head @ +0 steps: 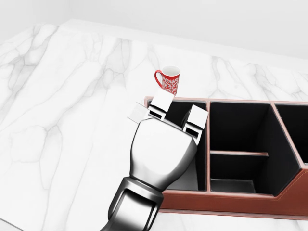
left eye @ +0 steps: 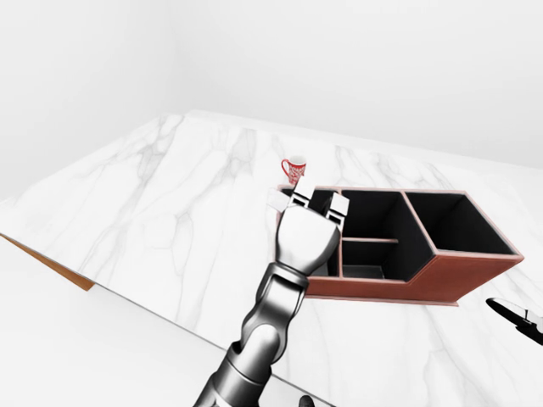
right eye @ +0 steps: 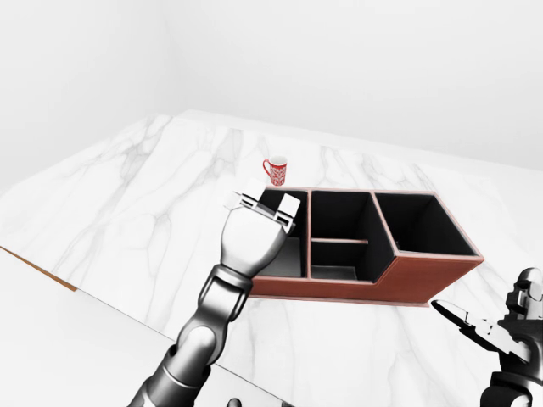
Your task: Pick up the book and place it in the left compartment of the caddy.
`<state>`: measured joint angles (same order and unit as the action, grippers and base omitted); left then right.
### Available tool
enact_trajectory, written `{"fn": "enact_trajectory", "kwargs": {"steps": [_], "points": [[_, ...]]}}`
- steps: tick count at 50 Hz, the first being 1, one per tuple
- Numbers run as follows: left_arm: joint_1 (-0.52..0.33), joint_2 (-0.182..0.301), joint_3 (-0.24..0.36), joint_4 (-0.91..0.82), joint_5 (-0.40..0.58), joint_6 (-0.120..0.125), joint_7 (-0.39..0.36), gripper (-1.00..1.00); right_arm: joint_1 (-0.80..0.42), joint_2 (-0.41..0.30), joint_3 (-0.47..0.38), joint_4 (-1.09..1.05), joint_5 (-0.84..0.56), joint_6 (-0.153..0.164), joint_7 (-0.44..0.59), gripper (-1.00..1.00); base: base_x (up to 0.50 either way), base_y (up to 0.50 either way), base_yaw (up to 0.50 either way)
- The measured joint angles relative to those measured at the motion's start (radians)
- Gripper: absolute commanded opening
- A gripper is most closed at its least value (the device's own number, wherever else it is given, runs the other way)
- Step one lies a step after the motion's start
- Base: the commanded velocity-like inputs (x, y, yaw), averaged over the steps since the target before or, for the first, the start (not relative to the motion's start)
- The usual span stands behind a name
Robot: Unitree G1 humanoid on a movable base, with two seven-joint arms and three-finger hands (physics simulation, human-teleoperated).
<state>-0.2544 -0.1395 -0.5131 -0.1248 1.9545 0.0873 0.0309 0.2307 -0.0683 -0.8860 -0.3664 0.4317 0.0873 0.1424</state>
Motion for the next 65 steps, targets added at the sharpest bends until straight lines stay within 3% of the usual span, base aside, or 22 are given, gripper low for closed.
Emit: {"fn": "enact_trajectory", "kwargs": {"steps": [36, 47, 65], "points": [[-0.013, -0.006, -0.071, 0.013, 0.0, 0.0, -0.015, -1.0, 0.0, 0.0, -0.001, -0.002, -0.001, 0.0, 0.003, 1.0, 0.0, 0.0, 0.0], [-0.04, -0.045, -0.038, 0.098, -0.001, 0.0, 0.016, -1.0, -0.002, -0.002, 0.004, 0.005, -0.003, 0.0, 0.002, 1.0, 0.0, 0.0, 0.0], [-0.079, -0.097, 0.066, 0.254, 0.001, 0.0, 0.049, -1.0, 0.0, -0.001, 0.004, 0.006, -0.002, 0.0, 0.003, 1.0, 0.0, 0.0, 0.0]]}}
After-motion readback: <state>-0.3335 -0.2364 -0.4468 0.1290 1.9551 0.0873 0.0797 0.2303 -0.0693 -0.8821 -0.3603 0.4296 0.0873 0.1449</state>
